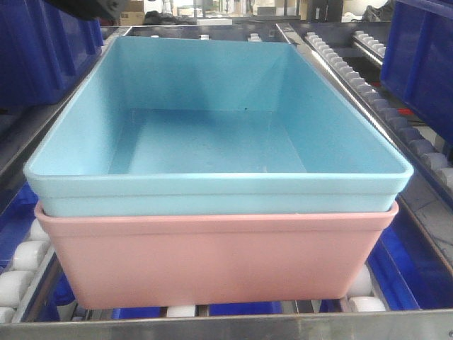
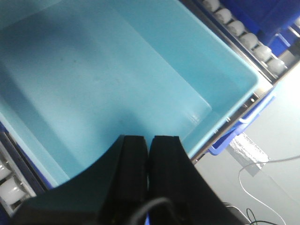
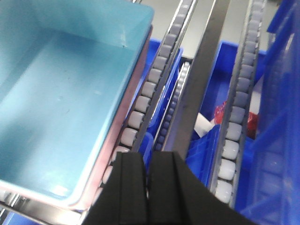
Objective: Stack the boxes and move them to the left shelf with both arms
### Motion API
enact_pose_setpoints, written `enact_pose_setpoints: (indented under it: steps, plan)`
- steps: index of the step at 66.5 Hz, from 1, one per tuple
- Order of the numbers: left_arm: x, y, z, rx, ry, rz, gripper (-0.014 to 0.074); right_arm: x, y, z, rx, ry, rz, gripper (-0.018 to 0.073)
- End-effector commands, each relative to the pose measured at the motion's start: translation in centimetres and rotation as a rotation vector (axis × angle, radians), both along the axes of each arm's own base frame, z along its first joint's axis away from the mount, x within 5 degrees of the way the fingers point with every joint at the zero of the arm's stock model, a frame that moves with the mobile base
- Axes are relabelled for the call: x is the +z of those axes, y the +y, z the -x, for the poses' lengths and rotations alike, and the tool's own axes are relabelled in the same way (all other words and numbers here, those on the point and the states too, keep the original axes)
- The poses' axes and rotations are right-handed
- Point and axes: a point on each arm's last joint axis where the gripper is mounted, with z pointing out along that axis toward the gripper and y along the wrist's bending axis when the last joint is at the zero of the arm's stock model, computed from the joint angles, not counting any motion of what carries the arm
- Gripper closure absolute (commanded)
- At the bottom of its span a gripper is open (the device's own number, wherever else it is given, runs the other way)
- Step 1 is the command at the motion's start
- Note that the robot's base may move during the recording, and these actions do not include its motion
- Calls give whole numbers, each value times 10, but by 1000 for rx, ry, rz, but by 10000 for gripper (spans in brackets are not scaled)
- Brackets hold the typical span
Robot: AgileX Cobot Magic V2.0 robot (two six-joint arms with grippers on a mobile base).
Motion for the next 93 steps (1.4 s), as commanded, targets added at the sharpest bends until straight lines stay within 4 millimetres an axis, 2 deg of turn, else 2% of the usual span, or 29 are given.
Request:
enact_pose_setpoints:
  steps: [1,10,18,93]
  plan:
    - [17,3,9,-62,-91,84,606,1,-8,12,29,-127,-30,506]
    - [13,5,14,-80,-97,72,606,-16,-16,26,41,-171,-59,506]
    - [12,6,14,-74,-91,59,606,-23,-18,27,40,-165,-54,506]
    - [11,6,14,-74,-90,58,606,-23,-18,27,40,-165,-54,506]
